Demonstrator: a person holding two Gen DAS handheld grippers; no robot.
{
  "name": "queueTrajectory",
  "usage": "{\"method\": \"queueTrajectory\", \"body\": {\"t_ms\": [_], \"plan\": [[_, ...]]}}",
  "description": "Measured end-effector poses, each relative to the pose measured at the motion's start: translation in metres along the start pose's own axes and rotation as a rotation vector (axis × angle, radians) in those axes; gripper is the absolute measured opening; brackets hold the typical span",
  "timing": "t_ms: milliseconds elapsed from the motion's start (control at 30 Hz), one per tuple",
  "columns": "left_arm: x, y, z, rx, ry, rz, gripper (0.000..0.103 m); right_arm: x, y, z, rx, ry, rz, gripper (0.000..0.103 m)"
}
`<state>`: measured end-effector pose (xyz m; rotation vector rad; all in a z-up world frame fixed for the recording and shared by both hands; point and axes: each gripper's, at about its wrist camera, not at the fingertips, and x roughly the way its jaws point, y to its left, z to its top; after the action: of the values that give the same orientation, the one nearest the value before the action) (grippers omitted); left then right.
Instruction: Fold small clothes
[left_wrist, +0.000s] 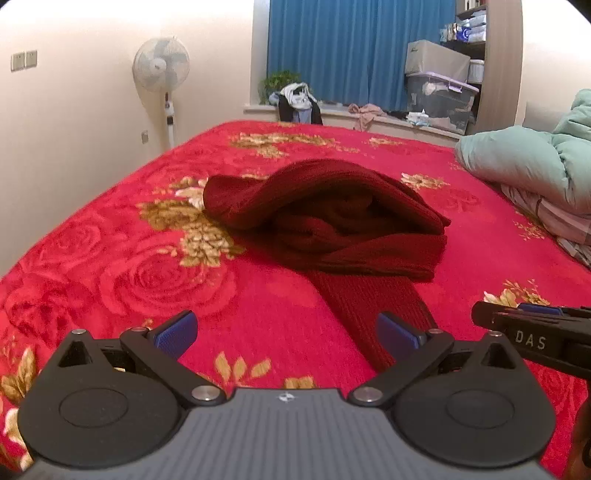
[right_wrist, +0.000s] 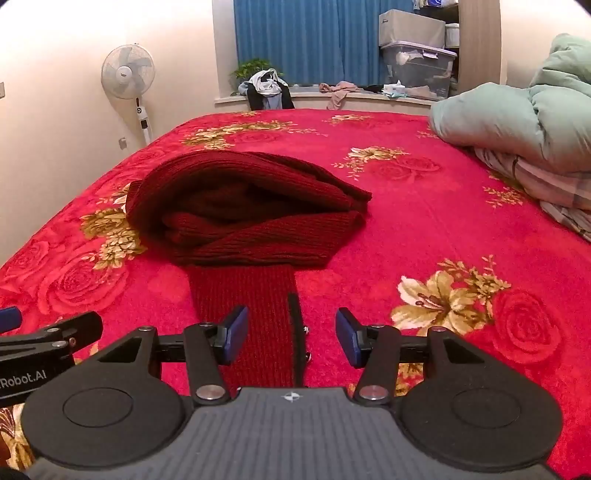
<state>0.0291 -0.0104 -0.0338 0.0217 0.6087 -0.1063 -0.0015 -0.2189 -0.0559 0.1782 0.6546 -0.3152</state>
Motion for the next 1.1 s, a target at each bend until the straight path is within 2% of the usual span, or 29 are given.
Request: {"method": "queueTrajectory", "body": {"t_ms": [533,1100], "plan": [[0.002,-0.008,-0.009,0.026,-0.037,-0.016,0.103,-0.001,0.003,0.002,0.001,-0.008,0.003,0.054],[0.004,-0.007,-0.013,0.019,-0.029,-0.011,0.103,0.000,0.004,0.001,-0.001,-0.013,0.005,0.054]]}}
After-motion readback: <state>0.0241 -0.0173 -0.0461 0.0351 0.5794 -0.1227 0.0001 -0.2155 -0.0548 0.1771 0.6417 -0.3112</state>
